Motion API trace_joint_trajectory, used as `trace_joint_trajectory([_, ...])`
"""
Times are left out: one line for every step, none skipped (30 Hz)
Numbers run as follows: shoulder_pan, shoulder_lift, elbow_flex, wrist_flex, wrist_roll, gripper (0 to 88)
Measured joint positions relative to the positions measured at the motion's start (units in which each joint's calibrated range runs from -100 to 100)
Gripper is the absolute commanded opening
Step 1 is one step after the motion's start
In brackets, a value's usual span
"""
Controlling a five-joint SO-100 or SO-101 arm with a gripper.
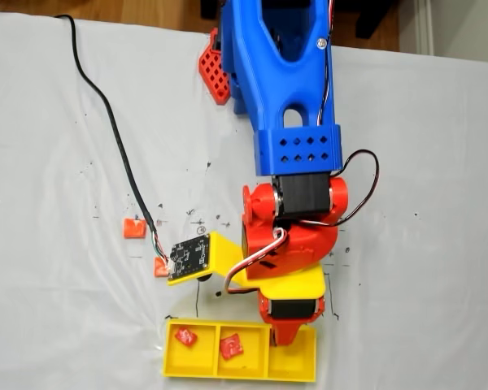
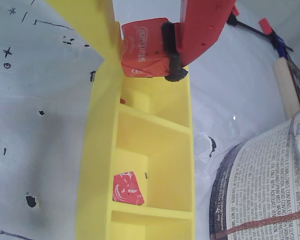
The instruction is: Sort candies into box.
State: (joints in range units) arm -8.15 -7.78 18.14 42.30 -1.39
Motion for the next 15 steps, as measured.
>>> trace_joint_trajectory([0.0,0.42,0.0,-0.48,-0.1,0.2])
trace_joint_trajectory([0.0,0.76,0.0,-1.03,-0.24,0.2])
trace_joint_trajectory([0.0,1.35,-0.09,-1.83,-0.44,0.2])
trace_joint_trajectory([0.0,1.69,-0.43,-2.14,-0.49,0.2])
trace_joint_trajectory([0.0,1.95,-0.68,-2.54,-0.49,0.2])
trace_joint_trajectory([0.0,2.12,-0.86,-2.78,-0.49,0.2])
trace_joint_trajectory([0.0,2.37,-0.94,-3.02,-0.49,0.2])
trace_joint_trajectory([-0.08,2.45,-0.94,-3.25,-0.49,0.2])
trace_joint_trajectory([-0.31,2.54,-0.94,-3.49,-0.49,0.2])
trace_joint_trajectory([-0.47,2.54,-0.94,-3.81,-0.49,0.2])
trace_joint_trajectory([-0.62,2.54,-0.94,-4.05,-0.49,0.2])
trace_joint_trajectory([-0.7,2.54,-0.94,-4.21,-0.49,1.6])
trace_joint_trajectory([-0.78,2.54,-0.94,-4.29,-0.49,4.3])
trace_joint_trajectory([-0.78,2.54,-0.94,-4.44,-0.49,6.6])
trace_joint_trajectory([-0.78,2.54,-0.94,-4.52,-0.49,8.0])
